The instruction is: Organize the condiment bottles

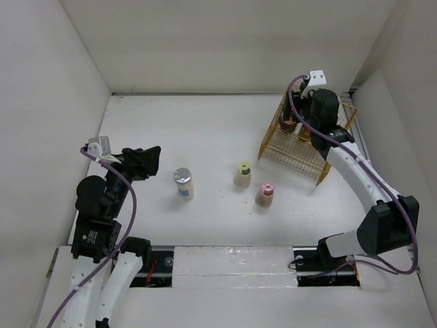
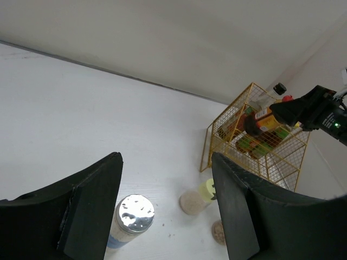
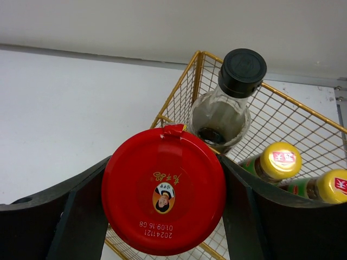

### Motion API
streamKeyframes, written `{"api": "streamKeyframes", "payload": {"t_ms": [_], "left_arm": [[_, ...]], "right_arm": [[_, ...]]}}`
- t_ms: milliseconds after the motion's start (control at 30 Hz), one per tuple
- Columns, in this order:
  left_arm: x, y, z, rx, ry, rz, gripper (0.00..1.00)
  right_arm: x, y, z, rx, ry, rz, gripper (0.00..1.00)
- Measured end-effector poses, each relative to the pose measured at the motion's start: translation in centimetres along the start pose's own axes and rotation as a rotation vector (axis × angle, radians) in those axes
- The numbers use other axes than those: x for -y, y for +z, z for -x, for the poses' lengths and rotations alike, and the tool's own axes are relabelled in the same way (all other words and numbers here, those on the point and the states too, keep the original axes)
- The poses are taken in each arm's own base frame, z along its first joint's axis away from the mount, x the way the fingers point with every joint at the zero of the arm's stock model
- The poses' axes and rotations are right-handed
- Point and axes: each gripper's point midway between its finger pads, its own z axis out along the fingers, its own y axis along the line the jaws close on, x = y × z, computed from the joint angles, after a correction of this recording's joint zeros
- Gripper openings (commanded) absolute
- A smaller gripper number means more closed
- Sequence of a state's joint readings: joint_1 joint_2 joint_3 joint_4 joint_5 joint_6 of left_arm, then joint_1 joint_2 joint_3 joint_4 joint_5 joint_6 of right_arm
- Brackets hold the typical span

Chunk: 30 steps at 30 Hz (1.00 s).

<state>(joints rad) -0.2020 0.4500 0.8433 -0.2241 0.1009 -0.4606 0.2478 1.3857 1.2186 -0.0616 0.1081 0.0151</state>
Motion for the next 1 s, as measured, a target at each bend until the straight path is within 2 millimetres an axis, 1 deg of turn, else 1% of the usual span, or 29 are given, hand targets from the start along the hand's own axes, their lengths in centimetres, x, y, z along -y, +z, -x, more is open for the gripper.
{"api": "streamKeyframes", "payload": {"t_ms": [67,133,333,500,633,667,767,800,833,967,1000], "left_arm": [[0.0,0.0,0.0,0.0,0.0,-0.001,0.62],[0.0,0.0,0.0,0.0,0.0,-0.002,0.62],[0.0,0.0,0.0,0.0,0.0,-0.002,0.62],[0.1,0.0,0.0,0.001,0.0,-0.003,0.62],[0.1,0.0,0.0,0.001,0.0,-0.004,0.62],[0.1,0.0,0.0,0.001,0.0,-0.004,0.62],[0.1,0.0,0.0,0.001,0.0,-0.004,0.62],[0.1,0.0,0.0,0.001,0.0,-0.004,0.62],[0.1,0.0,0.0,0.001,0.0,-0.004,0.62],[0.1,0.0,0.0,0.001,0.0,-0.004,0.62],[0.1,0.0,0.0,0.001,0.0,-0.004,0.62]], "right_arm": [[-0.1,0.6,-0.3,0.0,0.0,0.001,0.39],[-0.2,1.4,-1.1,-0.016,-0.002,0.003,0.39],[-0.2,3.1,-4.6,-0.099,-0.005,-0.001,0.39],[-0.2,4.4,-7.2,-0.161,0.007,-0.008,0.44],[-0.3,5.3,-9.5,-0.212,0.023,-0.01,0.55],[-0.3,5.5,-9.9,-0.219,0.028,-0.011,0.6],[0.0,5.8,-10.8,-0.239,0.046,-0.021,0.69],[0.1,5.8,-10.8,-0.238,0.052,-0.024,0.75],[0.1,5.8,-10.8,-0.238,0.054,-0.025,0.77],[0.1,5.8,-10.6,-0.229,0.069,-0.026,0.84],[0.1,5.7,-10.4,-0.225,0.071,-0.026,0.84]]}}
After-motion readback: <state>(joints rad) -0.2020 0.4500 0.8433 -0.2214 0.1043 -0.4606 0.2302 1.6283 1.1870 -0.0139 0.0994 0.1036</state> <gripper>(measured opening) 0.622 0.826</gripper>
